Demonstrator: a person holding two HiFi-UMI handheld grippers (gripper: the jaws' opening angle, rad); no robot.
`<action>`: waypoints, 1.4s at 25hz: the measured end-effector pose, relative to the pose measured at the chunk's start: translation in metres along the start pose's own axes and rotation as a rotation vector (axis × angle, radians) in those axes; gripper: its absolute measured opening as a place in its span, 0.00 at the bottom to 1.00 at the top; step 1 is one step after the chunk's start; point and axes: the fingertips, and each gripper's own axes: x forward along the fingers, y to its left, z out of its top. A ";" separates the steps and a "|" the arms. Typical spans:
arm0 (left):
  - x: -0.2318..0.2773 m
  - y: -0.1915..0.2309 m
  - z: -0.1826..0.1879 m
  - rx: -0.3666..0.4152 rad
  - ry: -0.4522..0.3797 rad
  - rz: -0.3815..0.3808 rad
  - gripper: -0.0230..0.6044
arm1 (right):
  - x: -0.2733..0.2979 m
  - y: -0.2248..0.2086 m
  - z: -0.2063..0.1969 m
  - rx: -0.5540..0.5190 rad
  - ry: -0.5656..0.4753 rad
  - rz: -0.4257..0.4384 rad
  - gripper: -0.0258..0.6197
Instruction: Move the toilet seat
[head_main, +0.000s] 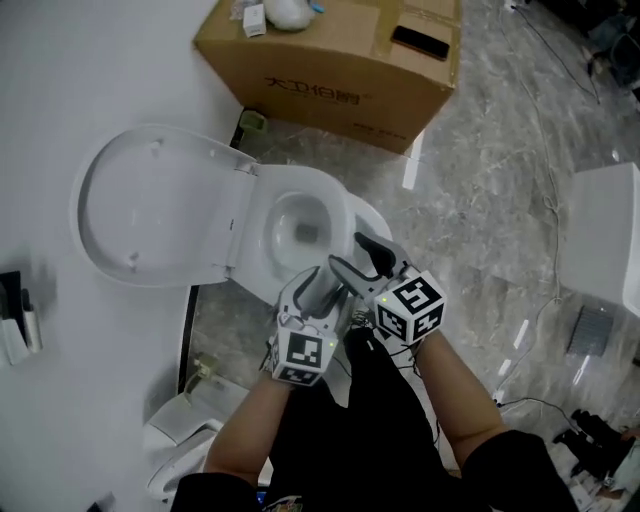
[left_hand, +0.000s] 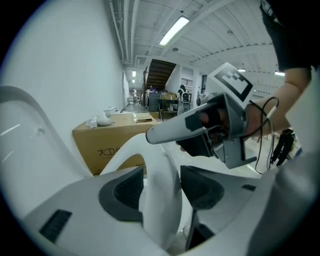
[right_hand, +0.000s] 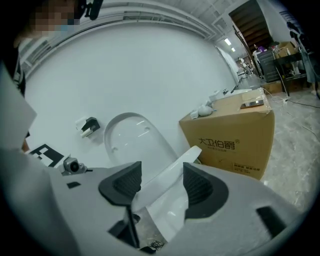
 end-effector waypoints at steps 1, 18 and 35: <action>-0.004 0.005 0.003 -0.007 -0.002 0.023 0.40 | 0.002 0.004 0.005 0.003 -0.005 -0.005 0.44; -0.080 0.083 0.041 0.030 -0.100 0.260 0.38 | 0.039 0.075 0.074 -0.029 -0.122 0.036 0.48; -0.160 0.208 0.055 -0.039 -0.203 0.408 0.33 | 0.117 0.177 0.137 -0.147 -0.152 0.122 0.48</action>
